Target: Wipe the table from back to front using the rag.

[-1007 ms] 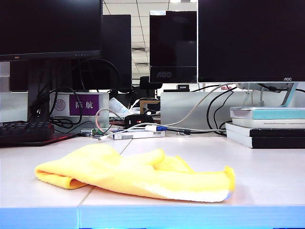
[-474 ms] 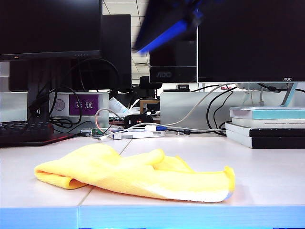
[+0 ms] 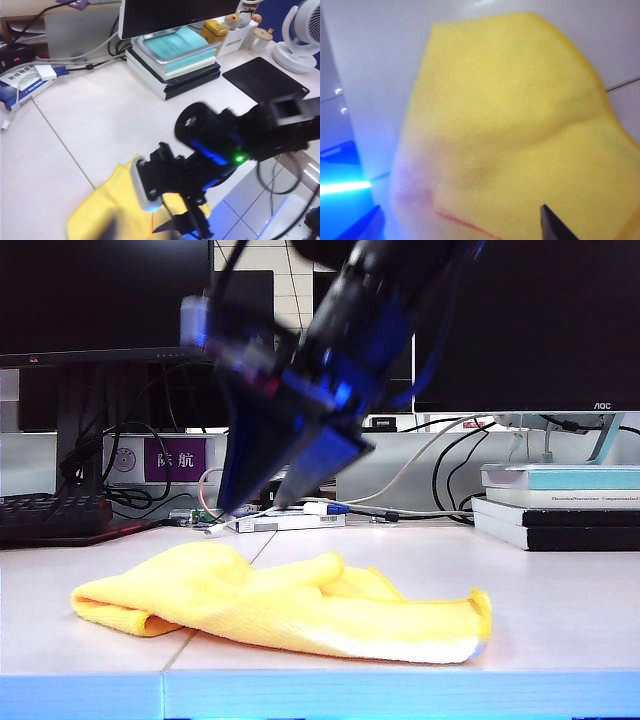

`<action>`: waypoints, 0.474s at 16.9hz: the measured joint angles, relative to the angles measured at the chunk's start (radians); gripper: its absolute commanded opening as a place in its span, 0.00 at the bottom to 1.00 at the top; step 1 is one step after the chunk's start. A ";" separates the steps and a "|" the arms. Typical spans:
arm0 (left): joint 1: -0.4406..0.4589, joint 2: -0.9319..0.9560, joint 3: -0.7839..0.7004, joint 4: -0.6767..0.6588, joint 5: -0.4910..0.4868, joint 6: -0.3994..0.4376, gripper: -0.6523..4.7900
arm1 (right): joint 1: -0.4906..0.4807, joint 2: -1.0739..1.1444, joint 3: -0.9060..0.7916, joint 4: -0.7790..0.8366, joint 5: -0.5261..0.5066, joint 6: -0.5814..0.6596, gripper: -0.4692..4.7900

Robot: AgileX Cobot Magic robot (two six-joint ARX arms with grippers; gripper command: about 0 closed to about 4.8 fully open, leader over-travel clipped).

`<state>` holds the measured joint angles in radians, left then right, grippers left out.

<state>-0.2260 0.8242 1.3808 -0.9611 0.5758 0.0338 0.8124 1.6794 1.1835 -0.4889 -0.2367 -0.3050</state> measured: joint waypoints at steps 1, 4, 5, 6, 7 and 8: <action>0.000 0.000 0.000 0.000 0.000 -0.003 0.11 | 0.000 0.023 0.000 0.008 0.001 0.000 0.85; 0.000 0.000 0.000 0.005 0.000 0.013 0.11 | 0.000 0.164 0.001 0.069 0.070 0.012 0.79; 0.000 0.000 0.000 0.005 0.001 0.015 0.11 | 0.000 0.174 0.001 0.069 0.089 0.012 0.51; 0.000 0.000 0.000 0.006 0.001 0.015 0.11 | 0.001 0.176 0.003 0.066 0.122 0.013 0.31; 0.000 0.000 0.000 0.006 0.001 0.015 0.11 | 0.001 0.176 0.003 0.064 0.129 0.015 0.12; 0.000 0.000 0.000 0.006 0.000 0.015 0.11 | 0.001 0.176 0.007 0.054 0.148 0.016 0.11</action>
<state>-0.2256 0.8246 1.3808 -0.9550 0.5762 0.0490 0.8131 1.8557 1.1904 -0.4347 -0.0887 -0.2890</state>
